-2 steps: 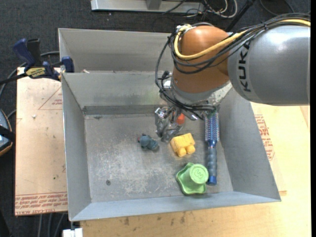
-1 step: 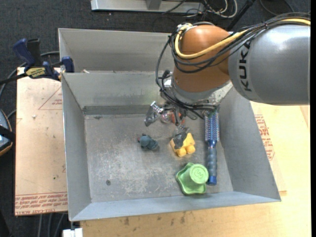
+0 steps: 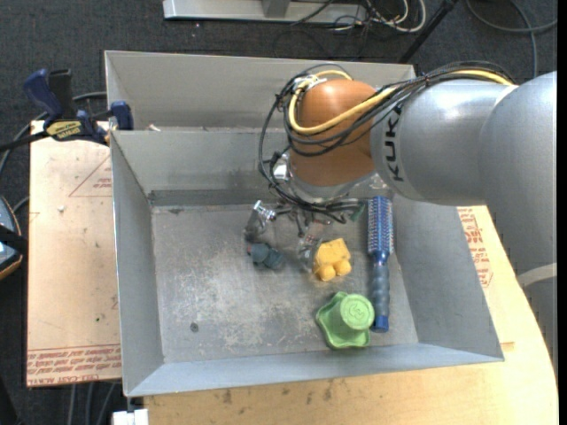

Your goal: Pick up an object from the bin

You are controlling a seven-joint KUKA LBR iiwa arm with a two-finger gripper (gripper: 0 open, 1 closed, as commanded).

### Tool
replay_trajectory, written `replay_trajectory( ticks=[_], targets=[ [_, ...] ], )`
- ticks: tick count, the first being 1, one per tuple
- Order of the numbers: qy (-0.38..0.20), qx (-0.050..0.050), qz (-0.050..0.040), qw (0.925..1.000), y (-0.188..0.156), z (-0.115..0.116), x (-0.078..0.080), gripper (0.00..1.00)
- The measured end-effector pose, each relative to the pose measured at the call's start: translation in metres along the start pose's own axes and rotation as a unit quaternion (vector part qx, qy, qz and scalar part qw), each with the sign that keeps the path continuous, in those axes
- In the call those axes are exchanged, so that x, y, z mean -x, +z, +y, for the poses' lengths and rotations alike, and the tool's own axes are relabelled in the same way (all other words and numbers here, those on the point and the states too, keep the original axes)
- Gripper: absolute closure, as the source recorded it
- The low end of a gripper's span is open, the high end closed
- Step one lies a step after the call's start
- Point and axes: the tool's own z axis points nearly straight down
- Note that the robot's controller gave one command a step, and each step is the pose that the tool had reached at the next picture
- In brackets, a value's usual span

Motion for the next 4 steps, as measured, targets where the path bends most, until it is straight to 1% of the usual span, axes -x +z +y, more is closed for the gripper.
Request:
replay_trajectory(
  ticks=[1,2,3,4],
  targets=[
    [-0.139,-0.005,0.0004,0.9903,-0.001,0.021,0.012,0.00],
    [-0.138,-0.004,-0.0006,0.9904,-0.003,0.021,0.013,1.00],
    [-0.138,-0.003,-0.0023,0.9904,0.000,0.023,0.014,0.00],
    [-0.119,0.003,0.0008,0.9929,-0.027,0.095,0.014,0.00]
  ],
)
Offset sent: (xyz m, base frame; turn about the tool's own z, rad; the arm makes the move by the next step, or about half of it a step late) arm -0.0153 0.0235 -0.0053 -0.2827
